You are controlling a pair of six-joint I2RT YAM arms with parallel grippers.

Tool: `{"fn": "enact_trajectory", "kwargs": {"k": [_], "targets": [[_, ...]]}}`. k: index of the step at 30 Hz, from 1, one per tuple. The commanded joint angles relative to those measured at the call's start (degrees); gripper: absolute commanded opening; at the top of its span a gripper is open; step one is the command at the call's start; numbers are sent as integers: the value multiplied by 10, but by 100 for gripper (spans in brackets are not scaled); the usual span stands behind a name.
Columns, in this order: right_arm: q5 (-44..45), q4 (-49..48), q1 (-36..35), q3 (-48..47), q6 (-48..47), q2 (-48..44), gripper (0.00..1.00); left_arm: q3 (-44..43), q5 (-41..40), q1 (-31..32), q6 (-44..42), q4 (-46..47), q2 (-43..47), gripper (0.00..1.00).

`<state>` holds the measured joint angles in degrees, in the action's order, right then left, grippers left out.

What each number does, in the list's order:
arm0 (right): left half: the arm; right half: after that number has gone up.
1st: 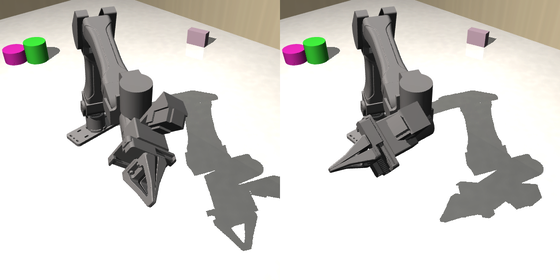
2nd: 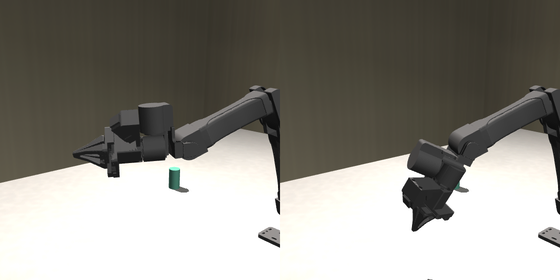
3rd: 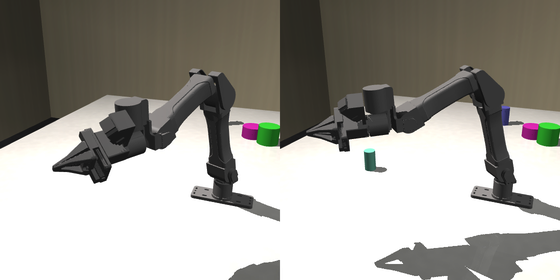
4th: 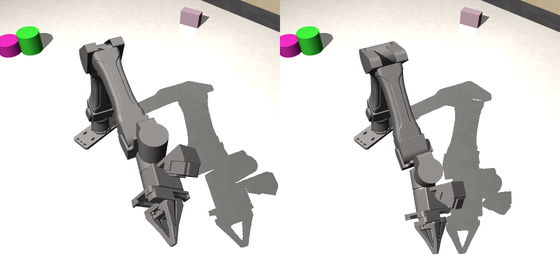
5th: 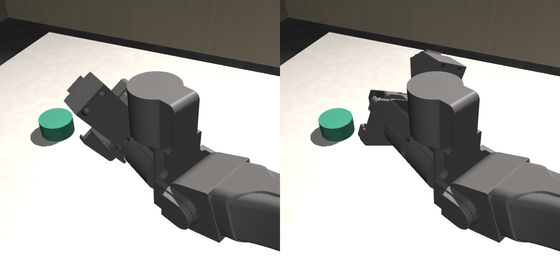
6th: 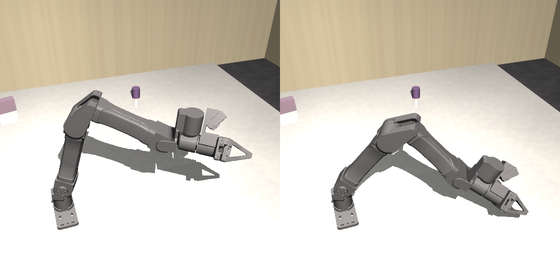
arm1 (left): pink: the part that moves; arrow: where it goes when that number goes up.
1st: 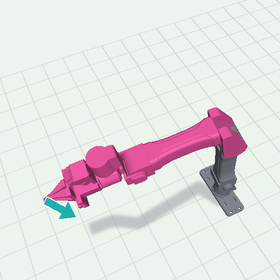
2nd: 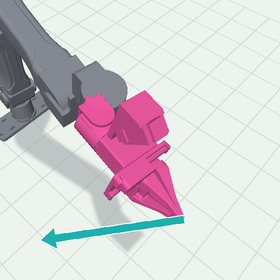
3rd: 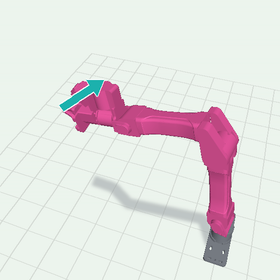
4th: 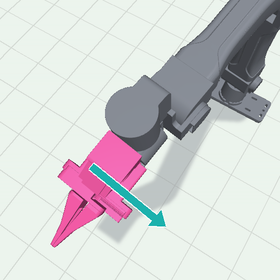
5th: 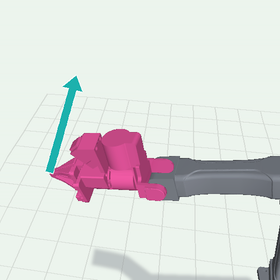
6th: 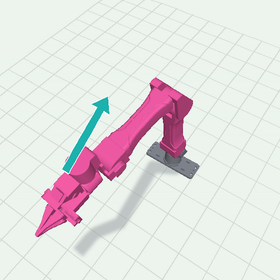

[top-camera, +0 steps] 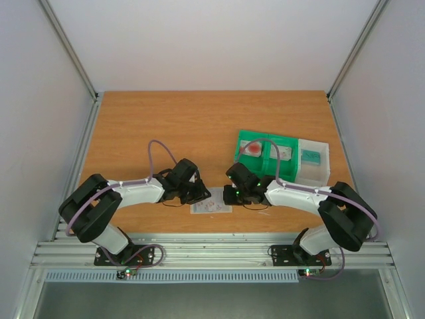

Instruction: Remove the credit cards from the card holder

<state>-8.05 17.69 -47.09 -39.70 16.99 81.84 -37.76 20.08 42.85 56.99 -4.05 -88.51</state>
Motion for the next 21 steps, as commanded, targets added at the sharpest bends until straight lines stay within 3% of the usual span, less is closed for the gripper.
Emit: {"fn": "enact_trajectory", "kwargs": {"k": [1,7,16,21], "targets": [[-23,-40,2,-12,5,39,10,1,-13,1,-3,-8,3,26],[-39,-67,2,2,15,66,9,11,-16,2,-3,-3,-2,29],[-37,-80,2,32,31,86,6,43,-3,2,31,78,-3,34],[-40,-85,2,37,37,84,6,59,-8,1,44,115,8,30]]}}
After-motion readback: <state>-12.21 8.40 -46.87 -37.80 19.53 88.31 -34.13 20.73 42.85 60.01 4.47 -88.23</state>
